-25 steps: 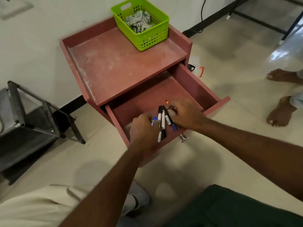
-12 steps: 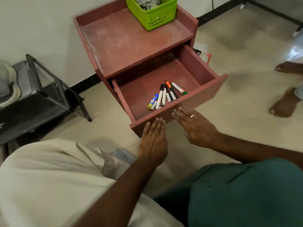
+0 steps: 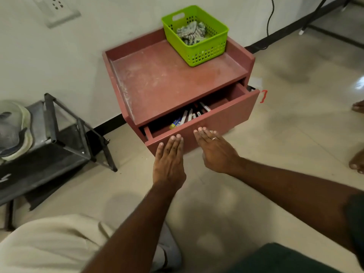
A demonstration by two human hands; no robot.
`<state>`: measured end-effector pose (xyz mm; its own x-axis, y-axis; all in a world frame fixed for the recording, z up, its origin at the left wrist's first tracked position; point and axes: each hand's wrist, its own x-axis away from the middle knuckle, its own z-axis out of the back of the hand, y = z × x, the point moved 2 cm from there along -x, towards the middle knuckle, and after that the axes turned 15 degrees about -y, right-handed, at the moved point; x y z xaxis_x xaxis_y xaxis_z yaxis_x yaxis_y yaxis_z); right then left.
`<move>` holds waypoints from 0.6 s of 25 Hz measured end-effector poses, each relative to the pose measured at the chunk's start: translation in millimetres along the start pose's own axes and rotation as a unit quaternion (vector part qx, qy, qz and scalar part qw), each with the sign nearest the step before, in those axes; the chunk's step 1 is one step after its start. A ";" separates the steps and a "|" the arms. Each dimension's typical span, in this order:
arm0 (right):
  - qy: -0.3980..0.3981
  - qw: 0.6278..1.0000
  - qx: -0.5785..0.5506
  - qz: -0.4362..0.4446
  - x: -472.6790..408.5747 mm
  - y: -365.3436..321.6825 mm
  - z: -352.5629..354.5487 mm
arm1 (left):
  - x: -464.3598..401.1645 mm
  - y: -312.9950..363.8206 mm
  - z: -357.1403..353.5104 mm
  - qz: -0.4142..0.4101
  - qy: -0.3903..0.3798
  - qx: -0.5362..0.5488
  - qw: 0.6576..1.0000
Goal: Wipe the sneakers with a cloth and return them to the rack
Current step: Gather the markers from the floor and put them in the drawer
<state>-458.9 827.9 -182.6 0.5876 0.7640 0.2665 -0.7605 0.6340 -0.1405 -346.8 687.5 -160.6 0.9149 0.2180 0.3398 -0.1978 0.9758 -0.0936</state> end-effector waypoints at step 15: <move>-0.001 0.994 -0.075 -0.082 -97.8 -25.8 6.1 | -82.0 -56.5 7.5 -0.005 -0.017 0.009 1.000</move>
<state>-498.4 736.1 -199.2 0.7001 0.6486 0.2986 -0.6048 0.7609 -0.2350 -413.3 614.6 -176.2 0.9040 0.2093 0.3728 -0.1959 0.9778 -0.0741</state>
